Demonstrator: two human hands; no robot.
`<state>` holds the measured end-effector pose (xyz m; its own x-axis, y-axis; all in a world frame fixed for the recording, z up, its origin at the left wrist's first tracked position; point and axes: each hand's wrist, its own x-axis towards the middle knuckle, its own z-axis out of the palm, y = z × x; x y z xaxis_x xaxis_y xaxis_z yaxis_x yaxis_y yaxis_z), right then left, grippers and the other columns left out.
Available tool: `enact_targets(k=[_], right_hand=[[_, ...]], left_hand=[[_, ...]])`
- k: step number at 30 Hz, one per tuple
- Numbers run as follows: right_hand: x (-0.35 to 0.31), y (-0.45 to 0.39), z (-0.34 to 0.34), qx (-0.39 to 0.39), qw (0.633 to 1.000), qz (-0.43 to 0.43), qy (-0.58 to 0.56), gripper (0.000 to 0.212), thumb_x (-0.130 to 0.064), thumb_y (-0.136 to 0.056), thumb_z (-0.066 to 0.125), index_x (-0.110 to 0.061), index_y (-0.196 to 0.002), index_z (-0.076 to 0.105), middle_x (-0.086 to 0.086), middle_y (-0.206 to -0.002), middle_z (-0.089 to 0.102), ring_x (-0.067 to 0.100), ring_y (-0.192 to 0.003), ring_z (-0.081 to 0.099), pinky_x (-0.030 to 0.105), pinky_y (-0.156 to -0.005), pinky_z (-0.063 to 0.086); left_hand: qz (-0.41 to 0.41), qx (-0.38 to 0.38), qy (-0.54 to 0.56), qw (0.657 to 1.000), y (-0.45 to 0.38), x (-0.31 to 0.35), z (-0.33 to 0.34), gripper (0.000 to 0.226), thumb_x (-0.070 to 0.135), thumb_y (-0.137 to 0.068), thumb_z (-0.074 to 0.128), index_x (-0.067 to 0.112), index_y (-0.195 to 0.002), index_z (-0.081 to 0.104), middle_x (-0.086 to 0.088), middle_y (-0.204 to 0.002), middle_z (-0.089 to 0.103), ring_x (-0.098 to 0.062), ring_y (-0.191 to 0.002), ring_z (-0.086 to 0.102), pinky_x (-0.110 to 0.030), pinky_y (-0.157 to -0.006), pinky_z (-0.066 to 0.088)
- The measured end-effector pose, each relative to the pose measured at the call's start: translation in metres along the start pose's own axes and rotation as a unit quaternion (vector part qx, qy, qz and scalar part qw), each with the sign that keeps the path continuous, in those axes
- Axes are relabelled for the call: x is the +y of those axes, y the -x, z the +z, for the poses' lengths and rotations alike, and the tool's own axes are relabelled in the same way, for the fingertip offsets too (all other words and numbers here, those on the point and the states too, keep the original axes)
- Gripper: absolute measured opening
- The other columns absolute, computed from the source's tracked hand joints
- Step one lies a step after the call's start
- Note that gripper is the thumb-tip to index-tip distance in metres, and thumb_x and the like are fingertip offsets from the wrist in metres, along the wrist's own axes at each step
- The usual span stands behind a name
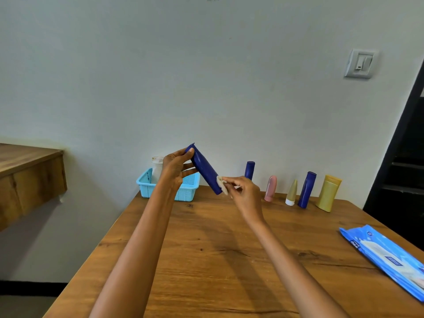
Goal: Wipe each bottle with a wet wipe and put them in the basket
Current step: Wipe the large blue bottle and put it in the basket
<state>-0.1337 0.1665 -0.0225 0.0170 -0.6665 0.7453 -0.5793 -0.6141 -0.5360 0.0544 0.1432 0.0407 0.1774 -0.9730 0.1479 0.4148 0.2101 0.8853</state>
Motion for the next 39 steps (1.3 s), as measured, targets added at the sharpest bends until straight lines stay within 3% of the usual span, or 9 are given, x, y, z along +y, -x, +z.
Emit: enact_targets(k=[4, 9, 16, 20, 22, 26, 30, 34, 39], right_hand=[[-0.015, -0.013, 0.002, 0.027, 0.998, -0.049, 0.043, 0.025, -0.020, -0.084, 0.067, -0.018, -0.108, 0.070, -0.002, -0.094, 0.068, 0.006, -0.088, 0.050, 0.012, -0.068, 0.038], [-0.005, 0.006, 0.003, 0.016, 0.989, -0.122, 0.087, 0.029, -0.023, -0.078, 0.072, -0.016, -0.106, 0.070, -0.002, -0.094, 0.067, 0.012, -0.090, 0.052, 0.023, -0.070, 0.045], [0.002, 0.016, -0.002, 0.016, 0.989, 0.074, -0.123, 0.019, -0.013, -0.085, 0.065, -0.028, -0.097, 0.064, -0.018, -0.092, 0.063, -0.006, -0.088, 0.058, 0.009, -0.072, 0.045], [-0.005, 0.002, -0.001, 0.077, 0.933, 0.210, -0.282, 0.016, -0.014, -0.091, 0.056, -0.027, -0.098, 0.062, -0.005, -0.097, 0.065, 0.007, -0.090, 0.061, 0.019, -0.073, 0.051], [-0.005, -0.002, -0.004, 0.061, 0.921, 0.233, -0.306, 0.016, -0.012, -0.092, 0.055, -0.024, -0.100, 0.063, -0.002, -0.097, 0.064, 0.011, -0.088, 0.061, 0.020, -0.070, 0.051], [-0.011, -0.012, 0.000, 0.005, 0.934, 0.220, -0.280, 0.011, -0.014, -0.090, 0.059, -0.021, -0.096, 0.067, -0.006, -0.087, 0.065, 0.005, -0.071, 0.057, 0.016, -0.059, 0.047], [-0.019, -0.036, 0.004, -0.006, 0.961, 0.182, -0.208, 0.009, -0.017, -0.092, 0.058, -0.022, -0.096, 0.065, -0.010, -0.092, 0.066, 0.008, -0.090, 0.061, 0.022, -0.072, 0.052], [-0.034, -0.064, 0.006, -0.004, 0.975, 0.135, -0.178, 0.010, -0.021, -0.091, 0.060, -0.017, -0.099, 0.065, -0.004, -0.096, 0.068, 0.012, -0.092, 0.063, 0.029, -0.079, 0.054], [-0.038, -0.068, 0.015, 0.044, 0.990, 0.051, -0.121, 0.017, -0.020, -0.094, 0.054, -0.021, -0.108, 0.064, -0.005, -0.105, 0.066, 0.006, -0.091, 0.059, 0.017, -0.074, 0.050]], left_hand=[[0.005, 0.000, -0.007, 1.000, 0.000, -0.002, 0.007, 0.034, 0.013, -0.087, 0.064, 0.005, -0.118, 0.054, -0.009, -0.093, 0.065, -0.024, -0.085, 0.066, -0.036, -0.072, 0.058], [0.000, 0.007, 0.019, 1.000, 0.000, 0.001, 0.002, 0.033, 0.012, -0.087, 0.064, 0.004, -0.118, 0.055, -0.010, -0.091, 0.065, -0.024, -0.082, 0.066, -0.032, -0.063, 0.060], [0.007, -0.039, 0.047, 0.998, 0.000, 0.009, -0.003, 0.033, 0.014, -0.090, 0.059, 0.005, -0.120, 0.052, -0.009, -0.091, 0.066, -0.023, -0.082, 0.067, -0.032, -0.065, 0.059], [0.028, -0.053, 0.036, 0.998, -0.001, 0.011, -0.005, 0.031, 0.014, -0.090, 0.059, 0.006, -0.119, 0.055, -0.008, -0.094, 0.067, -0.021, -0.084, 0.067, -0.030, -0.065, 0.060], [0.026, -0.053, 0.021, 0.998, -0.001, 0.009, -0.006, 0.032, 0.014, -0.089, 0.060, 0.005, -0.120, 0.056, -0.008, -0.093, 0.067, -0.022, -0.084, 0.067, -0.030, -0.064, 0.060], [0.037, -0.063, -0.014, 0.997, 0.002, 0.006, -0.001, 0.028, 0.013, -0.089, 0.060, 0.006, -0.116, 0.057, -0.007, -0.093, 0.067, -0.021, -0.084, 0.066, -0.029, -0.063, 0.059], [0.038, -0.110, -0.061, 0.991, 0.008, 0.001, 0.011, 0.027, 0.013, -0.090, 0.060, 0.004, -0.116, 0.059, -0.009, -0.094, 0.067, -0.021, -0.082, 0.067, -0.031, -0.067, 0.059], [0.033, -0.133, -0.073, 0.988, 0.011, -0.003, 0.020, 0.018, 0.013, -0.089, 0.061, 0.010, -0.107, 0.062, -0.008, -0.093, 0.070, -0.019, -0.081, 0.069, -0.029, -0.065, 0.058], [0.050, -0.147, -0.098, 0.983, 0.013, -0.003, 0.021, 0.025, 0.010, -0.087, 0.064, 0.010, -0.112, 0.062, -0.007, -0.094, 0.072, -0.018, -0.084, 0.070, -0.031, -0.070, 0.059]])
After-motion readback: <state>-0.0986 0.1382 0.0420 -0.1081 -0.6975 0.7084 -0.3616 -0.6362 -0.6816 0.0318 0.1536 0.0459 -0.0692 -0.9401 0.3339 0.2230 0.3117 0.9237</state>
